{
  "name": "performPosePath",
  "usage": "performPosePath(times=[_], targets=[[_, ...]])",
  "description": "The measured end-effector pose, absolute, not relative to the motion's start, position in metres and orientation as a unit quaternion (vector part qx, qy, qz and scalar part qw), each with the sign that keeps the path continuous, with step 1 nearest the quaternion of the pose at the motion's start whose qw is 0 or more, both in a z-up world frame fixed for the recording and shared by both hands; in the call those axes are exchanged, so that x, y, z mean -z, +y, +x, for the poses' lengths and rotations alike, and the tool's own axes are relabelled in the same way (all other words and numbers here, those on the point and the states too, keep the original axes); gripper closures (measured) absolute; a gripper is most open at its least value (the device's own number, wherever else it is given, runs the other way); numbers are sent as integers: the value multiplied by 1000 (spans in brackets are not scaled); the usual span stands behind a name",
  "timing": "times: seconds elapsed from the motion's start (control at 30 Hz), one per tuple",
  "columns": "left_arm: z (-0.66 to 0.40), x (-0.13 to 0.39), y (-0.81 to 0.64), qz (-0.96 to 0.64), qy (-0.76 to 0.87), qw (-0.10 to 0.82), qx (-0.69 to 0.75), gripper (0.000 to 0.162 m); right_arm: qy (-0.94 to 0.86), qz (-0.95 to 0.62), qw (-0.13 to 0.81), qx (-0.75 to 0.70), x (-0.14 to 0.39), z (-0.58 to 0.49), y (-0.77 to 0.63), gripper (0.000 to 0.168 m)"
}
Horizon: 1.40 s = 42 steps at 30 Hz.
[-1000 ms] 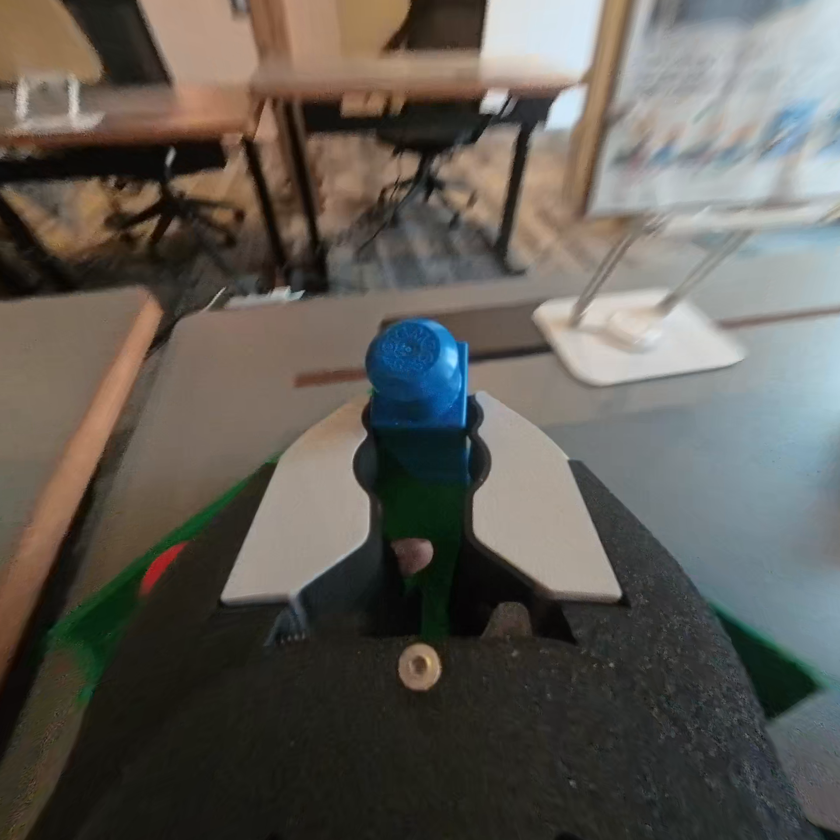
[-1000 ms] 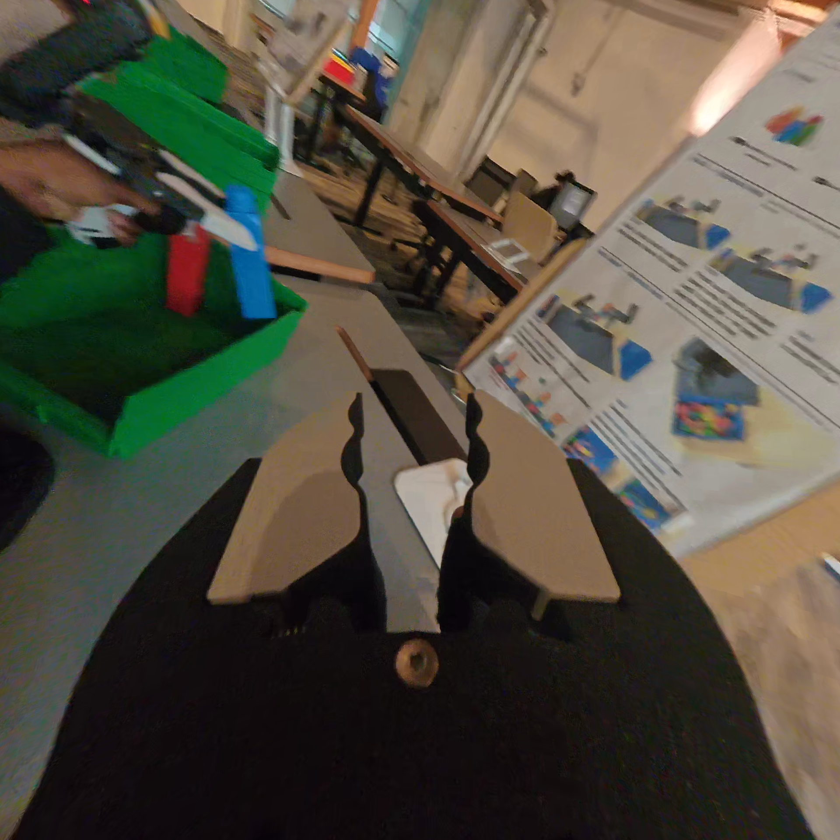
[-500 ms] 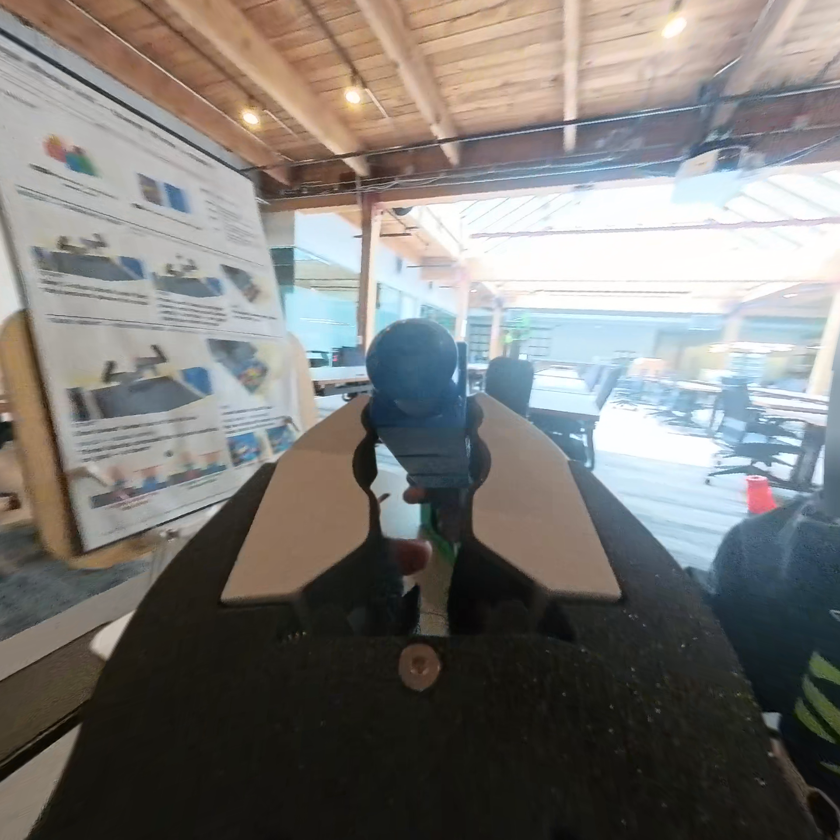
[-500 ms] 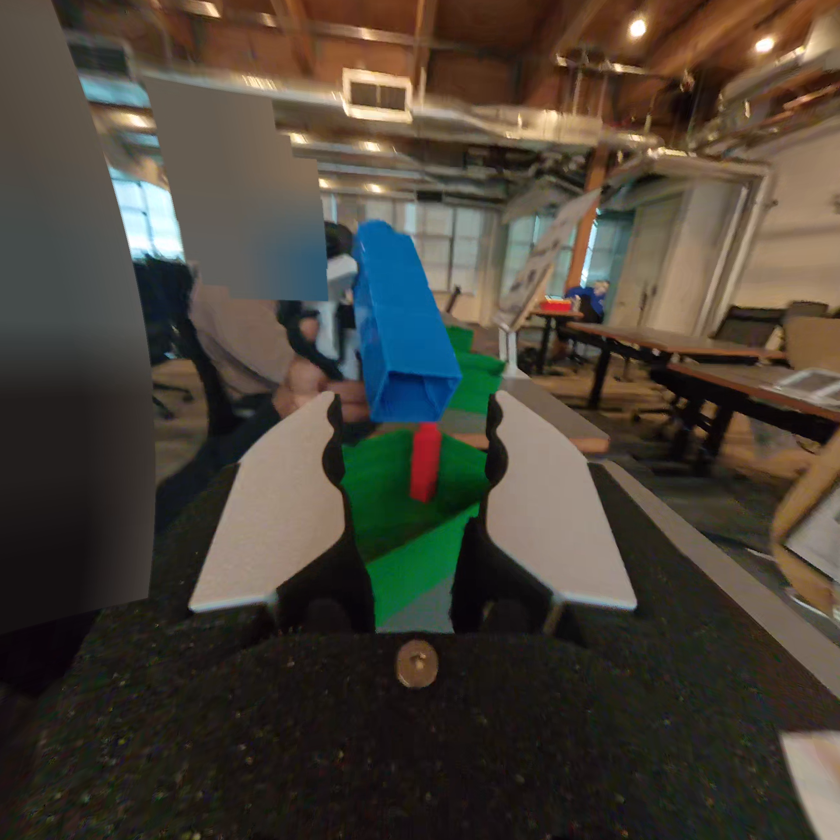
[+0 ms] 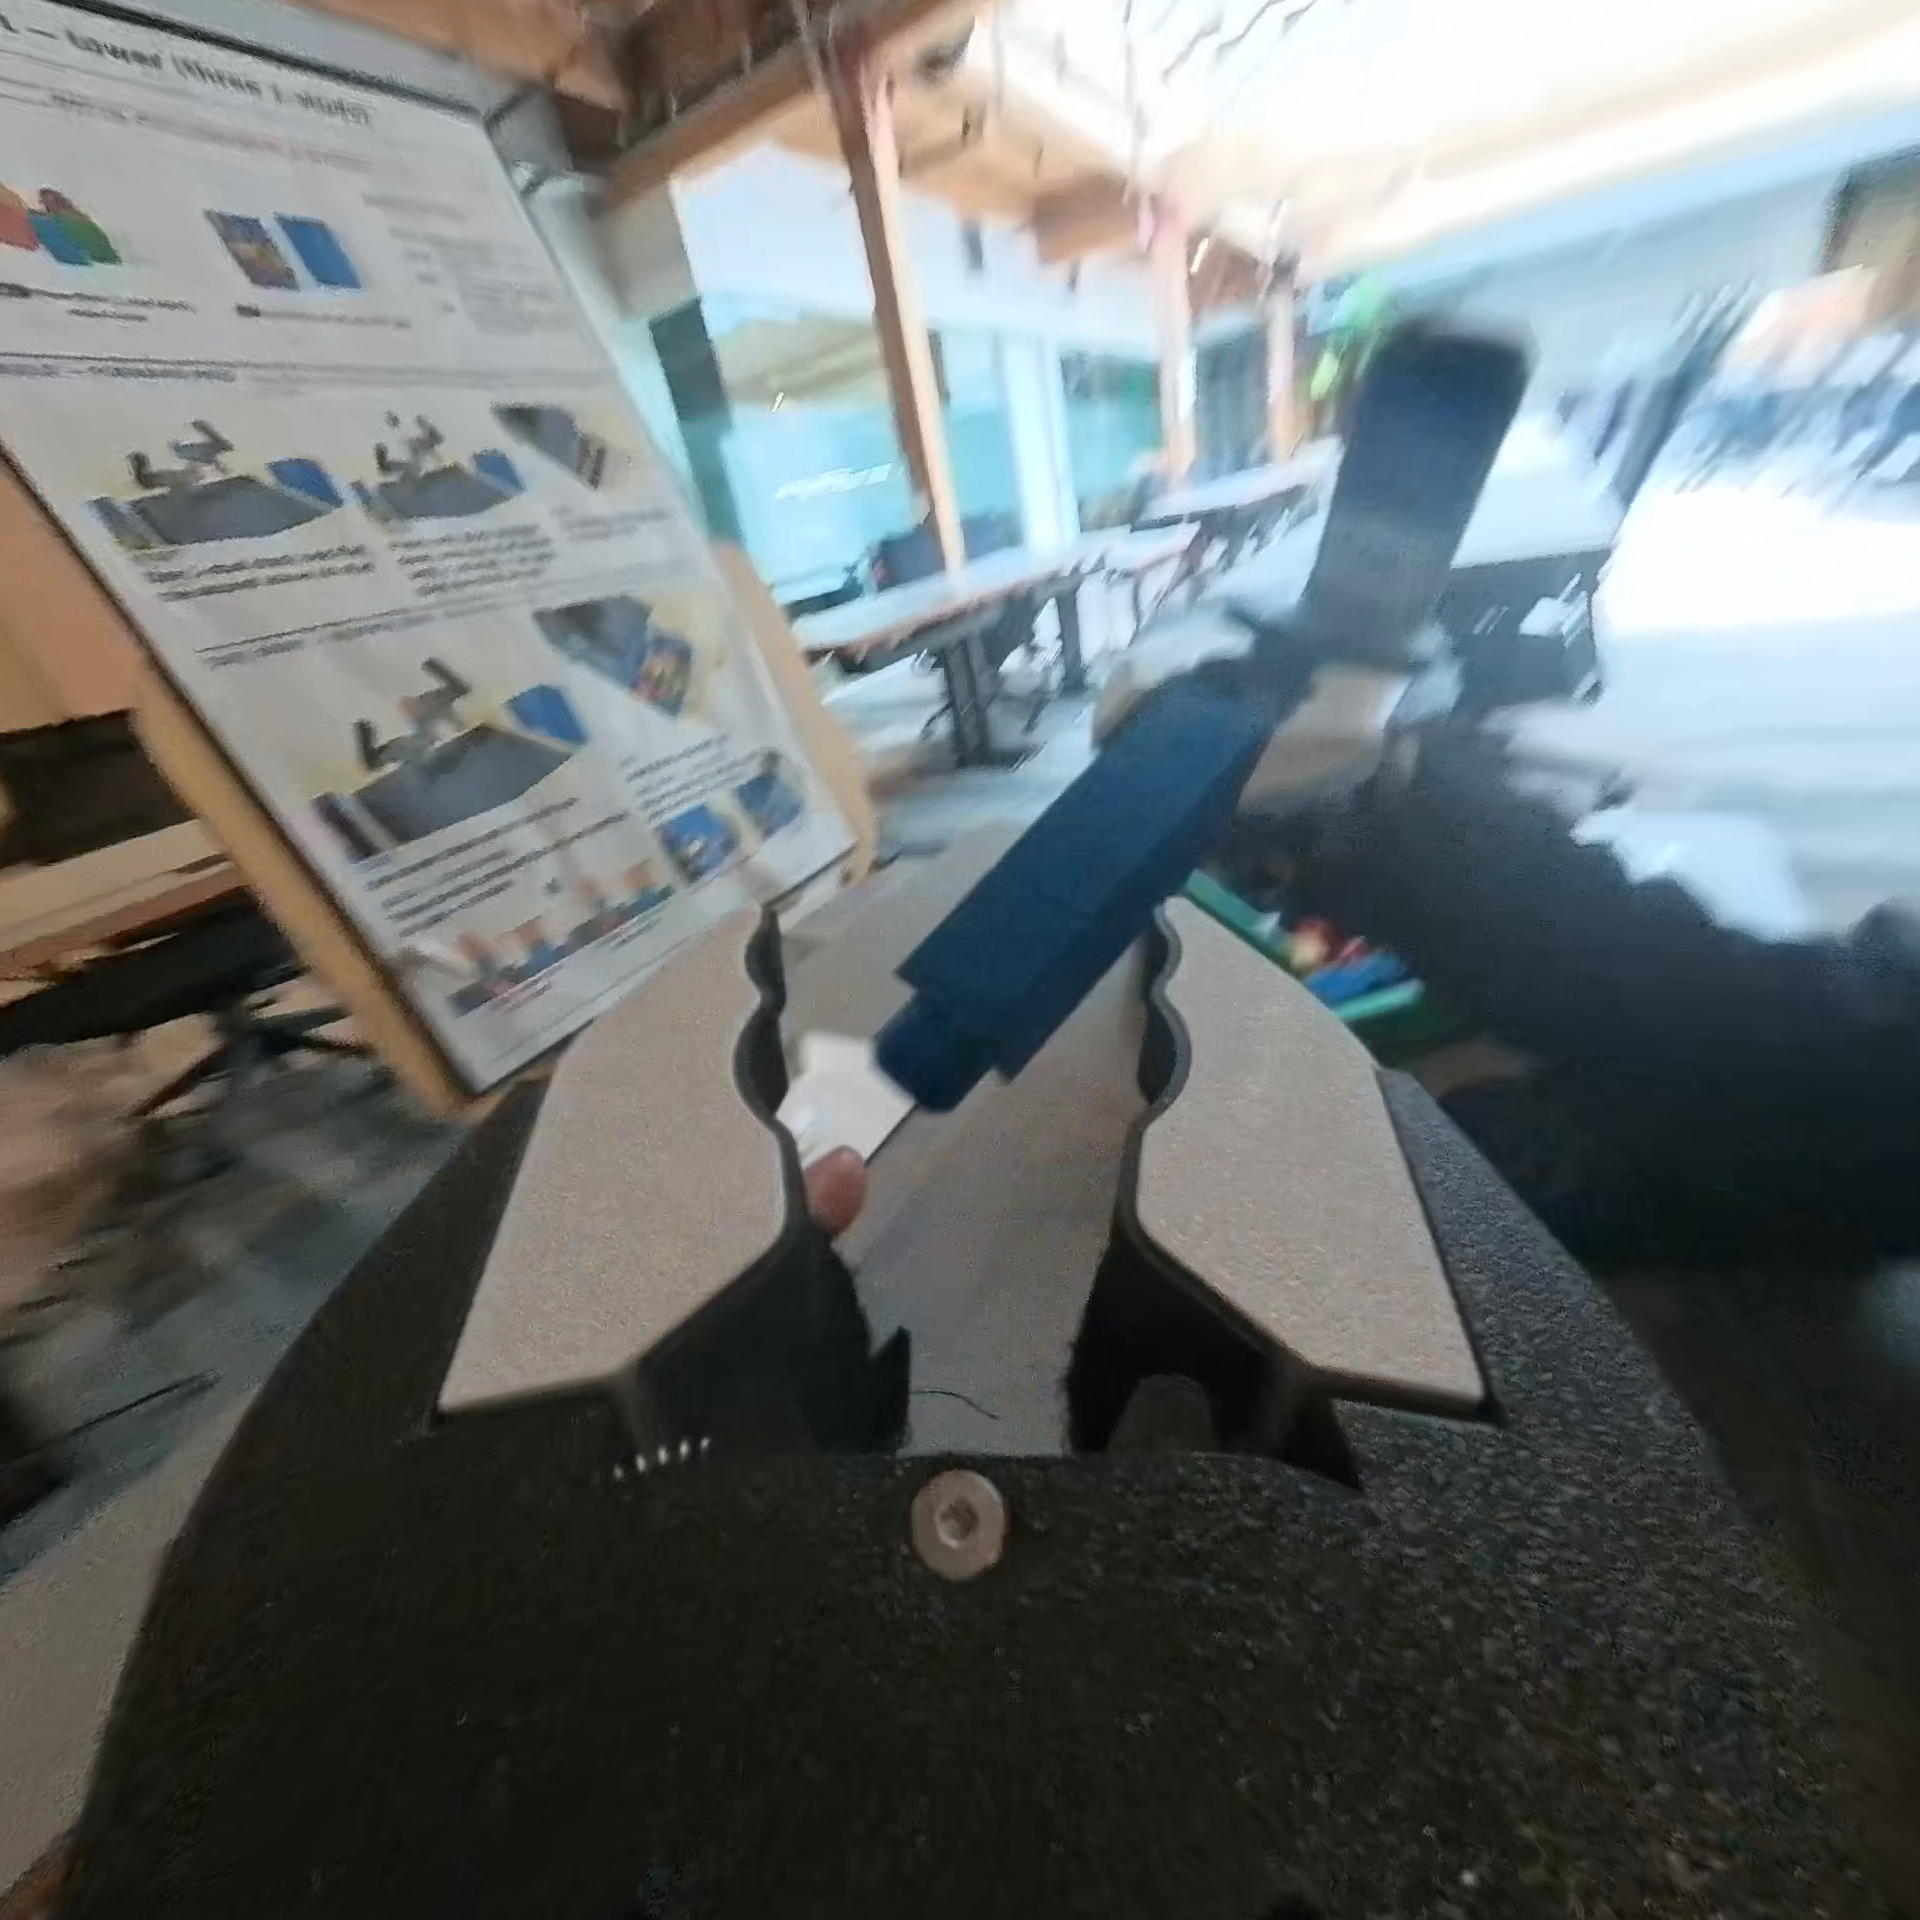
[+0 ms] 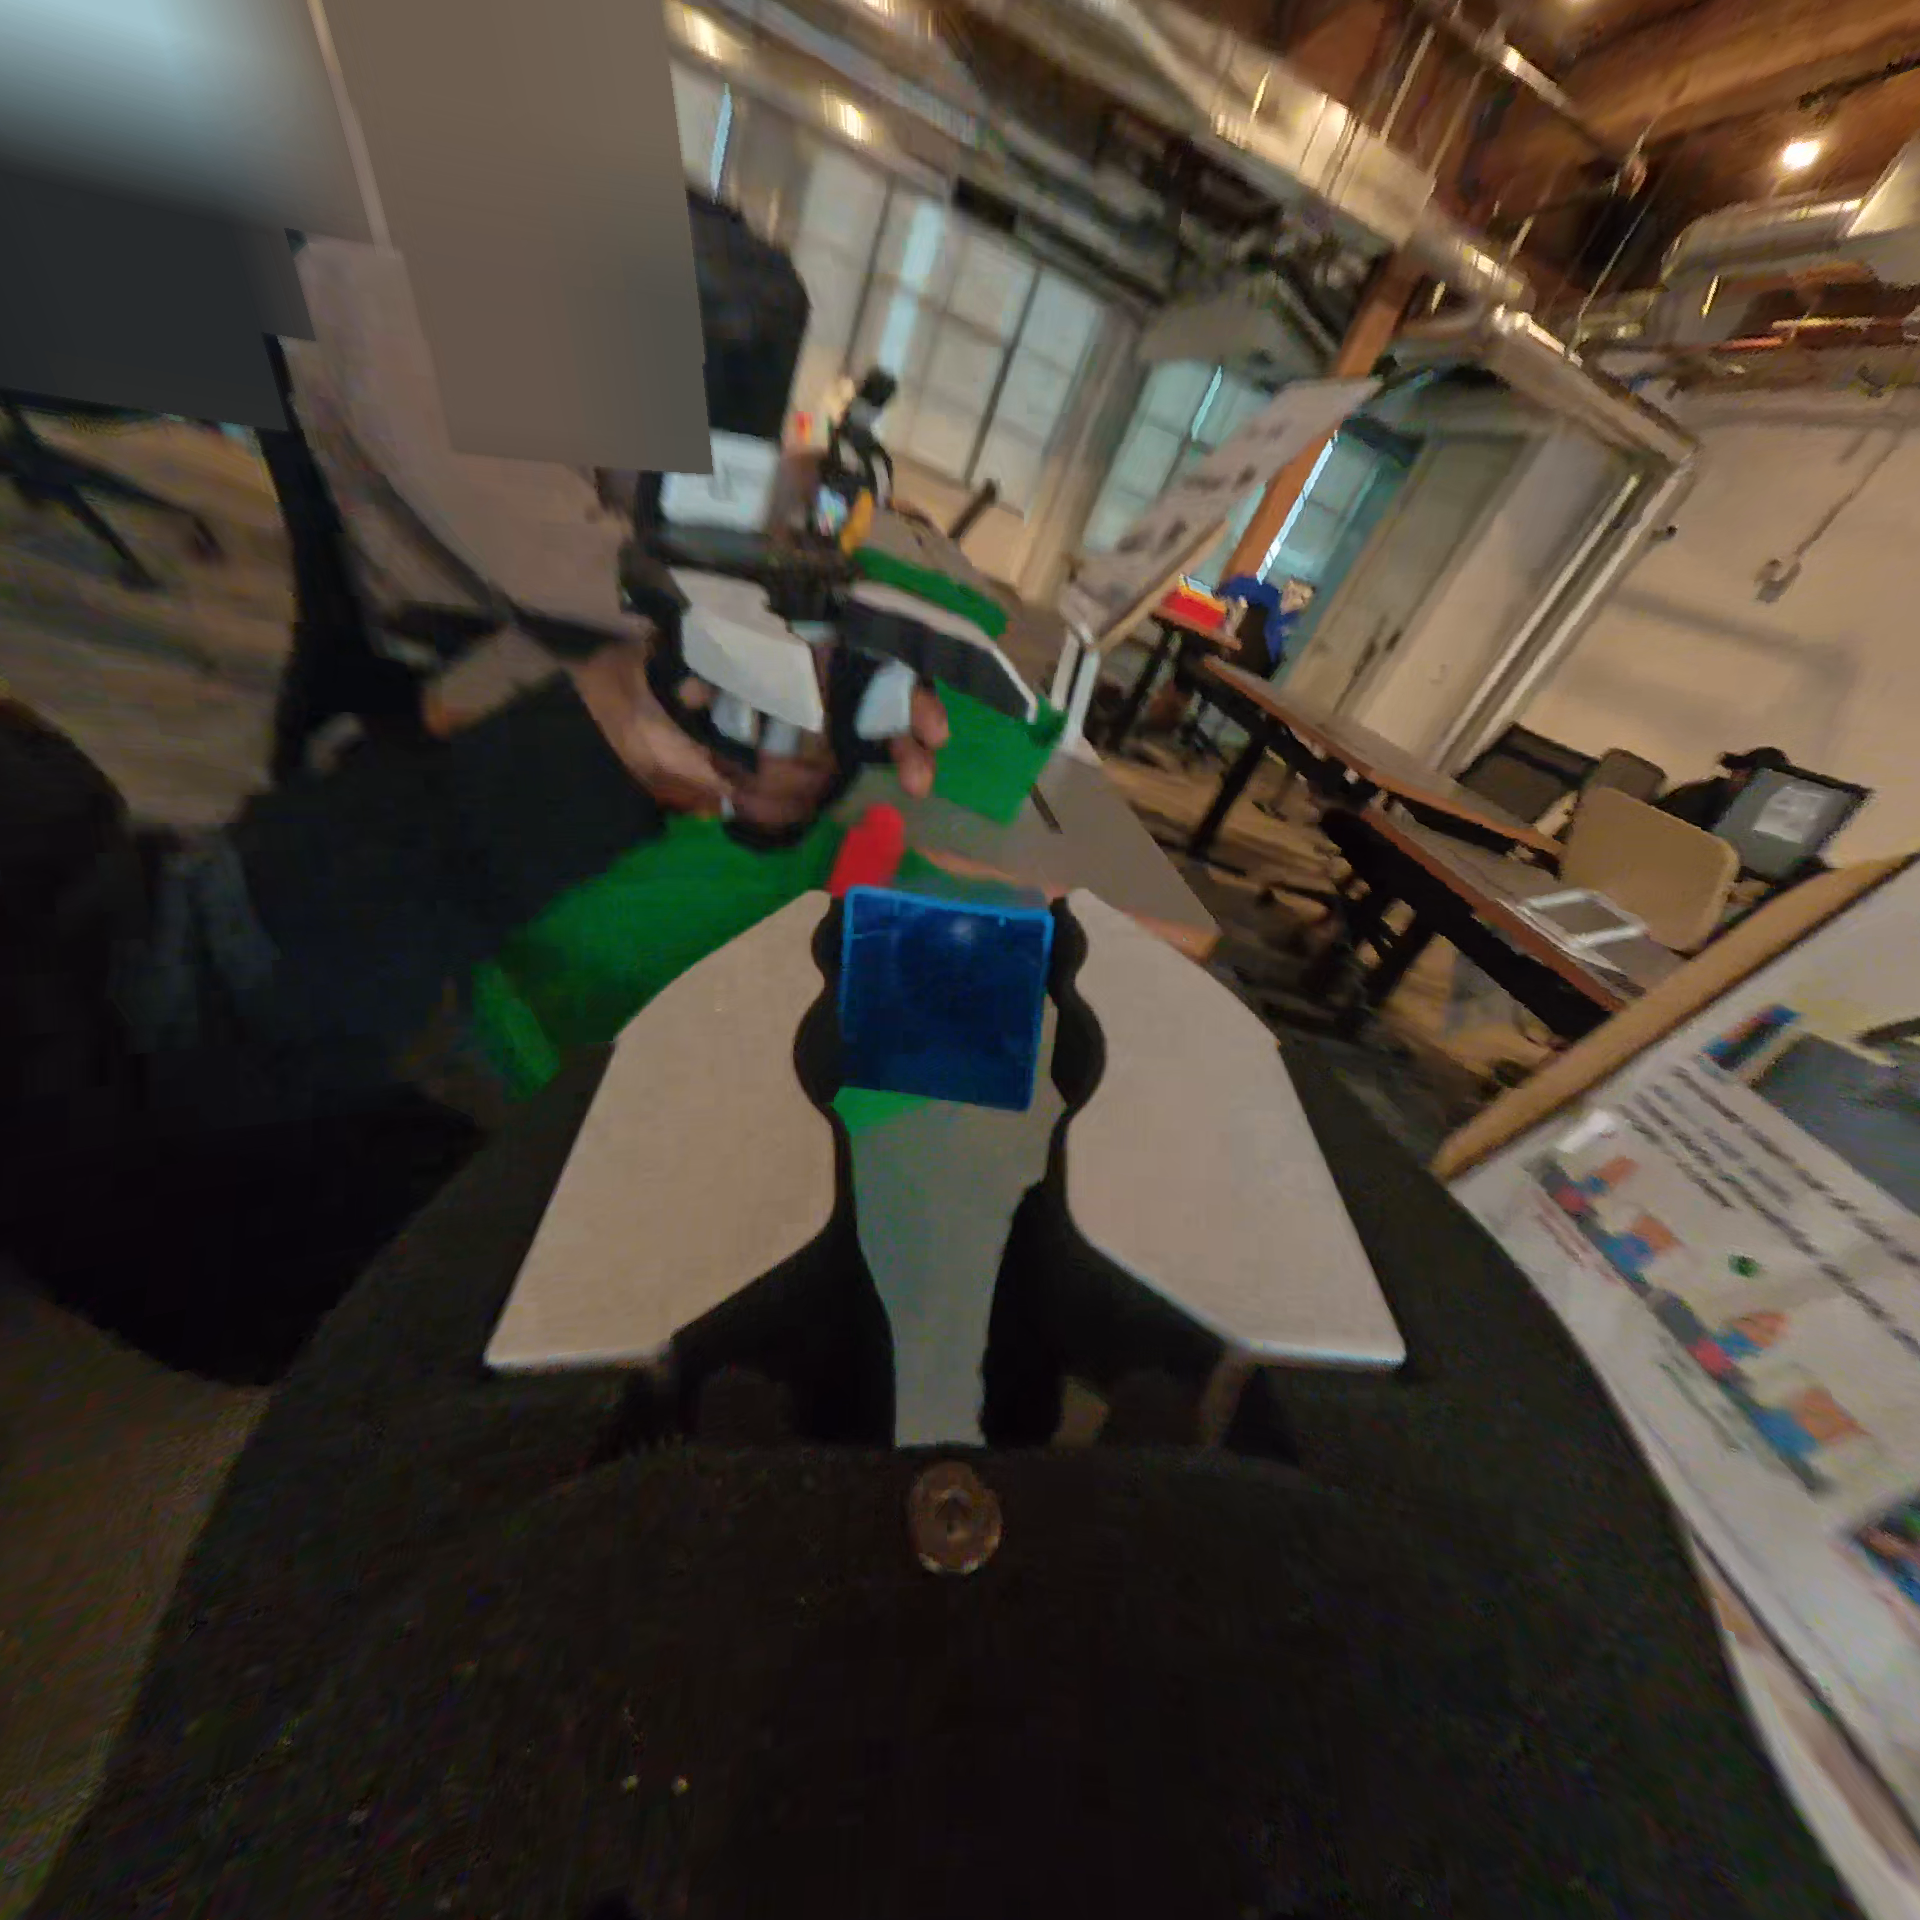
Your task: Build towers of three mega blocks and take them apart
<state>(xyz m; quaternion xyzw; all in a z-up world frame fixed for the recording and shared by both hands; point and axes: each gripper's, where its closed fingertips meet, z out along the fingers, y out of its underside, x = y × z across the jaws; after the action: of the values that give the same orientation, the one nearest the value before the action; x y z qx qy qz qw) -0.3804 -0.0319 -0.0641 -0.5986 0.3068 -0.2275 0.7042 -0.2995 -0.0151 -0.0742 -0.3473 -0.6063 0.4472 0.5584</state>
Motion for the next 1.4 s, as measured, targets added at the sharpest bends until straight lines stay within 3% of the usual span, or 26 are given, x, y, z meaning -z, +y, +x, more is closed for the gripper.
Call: performPosePath(times=[0.2,0.57,0.7,0.87,1.13,1.4], targets=[[-369,105,-39,-640,435,631,48,96,-676,-344,540,-365,99,-305,-21,132],[-321,150,-25,-647,545,533,11,103,-723,-284,503,-378,113,-311,-51,133],[-318,158,-20,-635,568,524,-19,121,-722,-267,504,-391,109,-311,-58,133],[-319,159,-22,-637,571,518,-18,123,-724,-275,502,-385,111,-311,-56,132],[-331,171,-17,-665,570,480,-58,123,-764,-326,507,-231,134,-317,-37,131],[-325,167,-25,-659,570,490,-20,125,-766,-323,501,-240,130,-311,-42,132]])
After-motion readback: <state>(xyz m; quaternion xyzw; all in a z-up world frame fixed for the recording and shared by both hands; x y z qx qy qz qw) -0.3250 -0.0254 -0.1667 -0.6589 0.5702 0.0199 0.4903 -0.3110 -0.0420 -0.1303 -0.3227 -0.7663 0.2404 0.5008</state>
